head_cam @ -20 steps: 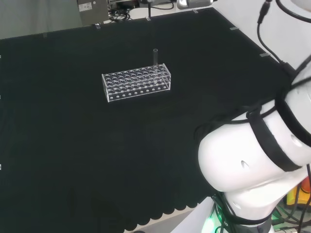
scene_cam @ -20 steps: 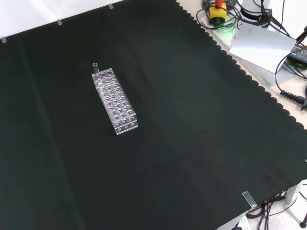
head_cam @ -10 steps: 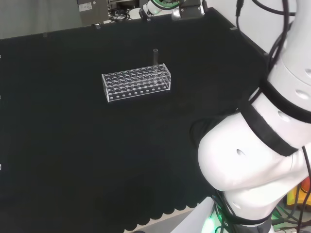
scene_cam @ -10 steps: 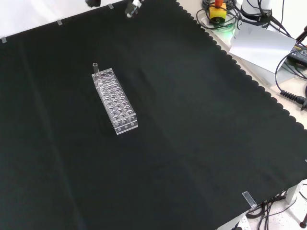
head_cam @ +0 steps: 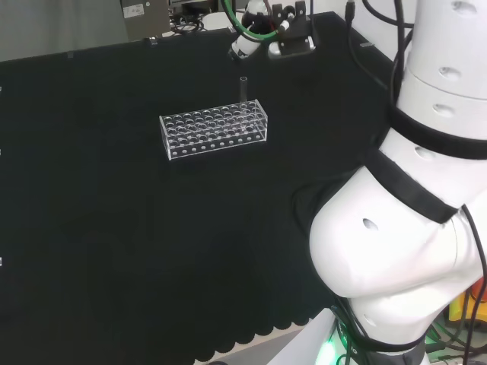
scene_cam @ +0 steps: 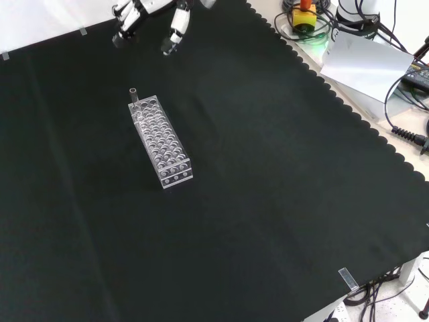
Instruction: Pick up the test tube.
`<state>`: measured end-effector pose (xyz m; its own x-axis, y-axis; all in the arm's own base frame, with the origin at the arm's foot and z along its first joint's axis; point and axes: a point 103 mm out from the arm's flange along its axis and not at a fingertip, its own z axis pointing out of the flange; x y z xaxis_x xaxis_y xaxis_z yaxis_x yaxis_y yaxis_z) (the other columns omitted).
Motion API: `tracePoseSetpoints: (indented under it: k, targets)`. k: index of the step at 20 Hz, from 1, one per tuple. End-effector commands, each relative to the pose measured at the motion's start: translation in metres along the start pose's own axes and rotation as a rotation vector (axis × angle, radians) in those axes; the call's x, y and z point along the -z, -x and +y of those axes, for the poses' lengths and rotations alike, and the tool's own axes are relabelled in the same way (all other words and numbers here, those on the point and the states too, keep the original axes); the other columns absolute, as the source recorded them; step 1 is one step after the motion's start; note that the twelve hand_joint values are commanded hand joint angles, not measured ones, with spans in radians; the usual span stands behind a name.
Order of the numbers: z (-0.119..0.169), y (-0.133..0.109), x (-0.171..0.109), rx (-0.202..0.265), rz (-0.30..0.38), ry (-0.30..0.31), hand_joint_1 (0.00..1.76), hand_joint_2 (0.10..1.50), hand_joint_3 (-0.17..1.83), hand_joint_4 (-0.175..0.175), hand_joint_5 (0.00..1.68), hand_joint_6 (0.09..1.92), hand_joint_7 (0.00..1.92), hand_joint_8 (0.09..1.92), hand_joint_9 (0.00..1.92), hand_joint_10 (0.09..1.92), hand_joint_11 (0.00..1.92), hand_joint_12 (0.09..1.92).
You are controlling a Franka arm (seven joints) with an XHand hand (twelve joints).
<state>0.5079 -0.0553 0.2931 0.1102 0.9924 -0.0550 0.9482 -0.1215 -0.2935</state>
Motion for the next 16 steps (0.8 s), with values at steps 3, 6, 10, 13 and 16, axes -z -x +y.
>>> tracePoseSetpoints:
  k: [3,6,10,13,16]
  targets:
    - [0.042,0.021,-0.029,-0.020,-0.062,-0.040,0.62,0.87,0.36,-0.066,0.43,0.09,0.73,0.73,0.57,0.76,0.17,1.53]
    - [0.057,0.024,-0.037,-0.025,-0.048,-0.065,0.65,0.86,0.38,-0.063,0.46,0.09,0.78,0.71,0.63,0.74,0.20,1.51]
    - [0.075,0.020,-0.050,-0.020,-0.067,-0.092,0.67,0.85,0.40,-0.066,0.49,0.09,0.80,0.70,0.66,0.73,0.23,1.51]
    - [0.085,0.015,-0.058,-0.013,-0.074,-0.105,0.69,0.85,0.41,-0.067,0.53,0.10,0.82,0.70,0.68,0.72,0.24,1.50]
    - [0.095,0.011,-0.065,-0.005,-0.074,-0.117,0.70,0.84,0.42,-0.066,0.58,0.13,0.84,0.69,0.69,0.71,0.25,1.49]
